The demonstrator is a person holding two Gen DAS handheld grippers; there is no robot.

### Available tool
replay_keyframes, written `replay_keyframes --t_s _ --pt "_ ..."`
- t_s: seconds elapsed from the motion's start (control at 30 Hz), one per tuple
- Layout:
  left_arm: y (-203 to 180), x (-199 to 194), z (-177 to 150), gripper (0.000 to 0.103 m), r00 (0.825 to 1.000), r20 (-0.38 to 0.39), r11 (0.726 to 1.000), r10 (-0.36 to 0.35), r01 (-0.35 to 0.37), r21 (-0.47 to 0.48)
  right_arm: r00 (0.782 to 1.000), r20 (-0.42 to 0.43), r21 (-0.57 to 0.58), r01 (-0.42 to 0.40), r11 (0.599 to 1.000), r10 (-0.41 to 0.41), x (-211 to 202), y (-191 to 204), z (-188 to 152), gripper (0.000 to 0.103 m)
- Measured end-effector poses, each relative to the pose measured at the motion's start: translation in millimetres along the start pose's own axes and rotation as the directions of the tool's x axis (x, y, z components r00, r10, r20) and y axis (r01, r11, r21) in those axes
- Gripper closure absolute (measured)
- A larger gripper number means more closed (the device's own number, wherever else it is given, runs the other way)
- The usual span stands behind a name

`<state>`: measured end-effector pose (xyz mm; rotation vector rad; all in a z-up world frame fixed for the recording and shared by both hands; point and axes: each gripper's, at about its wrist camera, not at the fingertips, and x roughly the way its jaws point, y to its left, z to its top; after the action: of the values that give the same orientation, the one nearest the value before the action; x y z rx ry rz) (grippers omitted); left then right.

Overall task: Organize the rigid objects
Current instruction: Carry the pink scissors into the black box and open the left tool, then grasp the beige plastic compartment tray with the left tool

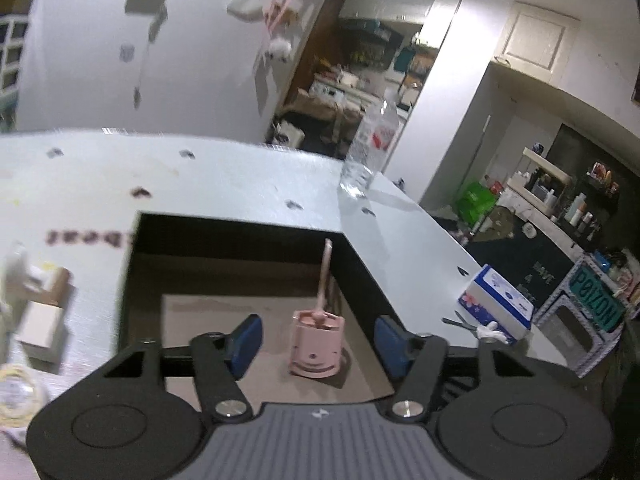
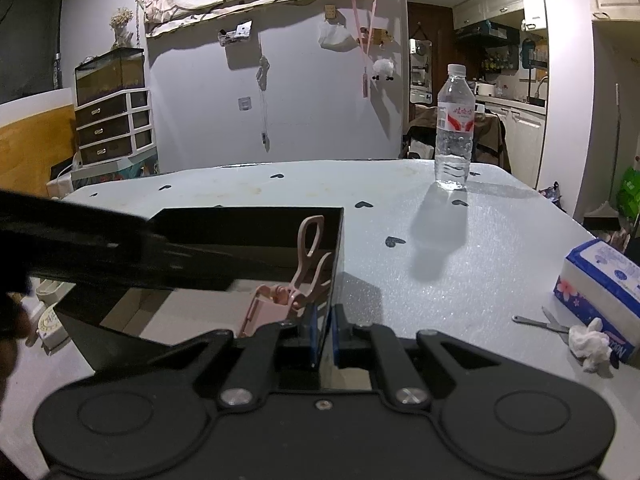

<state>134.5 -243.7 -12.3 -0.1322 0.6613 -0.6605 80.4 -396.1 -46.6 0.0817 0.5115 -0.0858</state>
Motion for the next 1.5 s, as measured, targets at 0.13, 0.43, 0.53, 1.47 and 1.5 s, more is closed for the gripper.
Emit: replay_keyframes --t_s 0.13,0.43,0.53,1.47,1.5 --pt "9.5 -27.0 -6.0 0.014 0.995 0.074 0.998 0.061 -0.061 0.005 1.000 -0.002 0.008 0.002 1.000 -0.002 0.9 -0.4 -0.2 0.096" --pt "42.9 -68.8 -21.0 0.001 0.962 0.162 0.975 0.220 -0.219 -0.026 1.000 -0.005 0.024 0.011 1.000 -0.011 3.9 -0.1 -1.2 0.095" --pt "57.5 -74.2 -25.9 0.000 0.947 0.163 0.961 0.276 -0.273 -0.042 1.000 -0.004 0.026 0.011 1.000 -0.011 4.2 0.0 -1.5 0.095" --pt "161.1 -54.2 -38.3 0.026 0.853 0.083 0.852 0.515 -0.499 -0.158 1.000 -0.015 0.026 0.026 0.999 -0.026 6.2 3.9 -0.4 0.095" --pt "163.4 -51.0 -38.7 0.027 0.853 0.076 0.851 0.517 -0.502 -0.153 1.000 -0.016 0.027 0.025 0.999 -0.024 6.4 4.0 -0.4 0.095"
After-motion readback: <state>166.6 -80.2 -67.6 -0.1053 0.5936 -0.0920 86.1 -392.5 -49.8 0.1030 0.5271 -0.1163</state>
